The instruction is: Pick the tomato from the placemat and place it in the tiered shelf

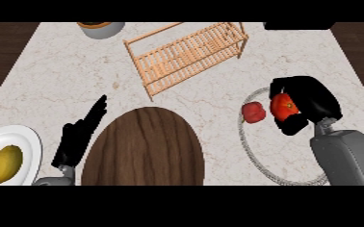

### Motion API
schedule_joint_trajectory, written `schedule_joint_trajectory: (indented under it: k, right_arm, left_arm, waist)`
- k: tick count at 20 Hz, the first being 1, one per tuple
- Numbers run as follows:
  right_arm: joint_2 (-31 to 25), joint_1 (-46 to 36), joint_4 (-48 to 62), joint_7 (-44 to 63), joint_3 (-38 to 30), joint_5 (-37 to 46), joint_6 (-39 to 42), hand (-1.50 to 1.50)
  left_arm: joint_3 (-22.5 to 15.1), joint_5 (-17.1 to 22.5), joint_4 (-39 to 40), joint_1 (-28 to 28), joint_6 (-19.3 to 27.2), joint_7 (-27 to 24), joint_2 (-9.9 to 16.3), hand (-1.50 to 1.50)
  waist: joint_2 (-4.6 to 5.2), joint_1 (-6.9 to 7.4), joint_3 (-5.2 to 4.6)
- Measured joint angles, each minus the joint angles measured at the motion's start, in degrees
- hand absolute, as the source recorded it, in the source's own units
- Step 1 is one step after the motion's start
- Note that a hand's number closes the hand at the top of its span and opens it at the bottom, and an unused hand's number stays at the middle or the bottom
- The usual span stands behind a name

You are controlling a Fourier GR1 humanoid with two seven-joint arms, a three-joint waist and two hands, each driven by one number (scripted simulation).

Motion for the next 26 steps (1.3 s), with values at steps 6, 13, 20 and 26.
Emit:
schedule_joint_trajectory:
  k: [6,13,20,26]
  right_arm:
    - [-0.3,-2.5,-12.5,3.2,-6.1,-4.6,2.0,1.5]
    - [2.9,-14.3,-15.7,10.4,-13.9,-12.3,3.7,1.5]
    - [3.8,-28.7,-4.0,14.0,-13.7,-9.6,0.1,1.5]
    - [4.2,-41.3,14.2,12.0,-14.8,-6.5,-6.7,1.5]
  left_arm:
    - [0.1,0.0,-0.3,0.5,0.0,0.0,-0.3,0.0]
    - [-0.1,-0.5,0.7,0.4,-0.2,-0.6,-0.7,0.0]
    - [0.0,-0.6,-0.7,0.4,-0.8,0.3,-0.8,0.0]
    - [-0.2,-0.9,-0.7,-0.2,-1.1,0.4,-1.2,0.0]
  waist:
    - [-0.11,-0.3,0.0]
    - [0.05,0.33,-0.01]
    - [0.22,0.98,-0.01]
    - [0.5,1.71,-0.02]
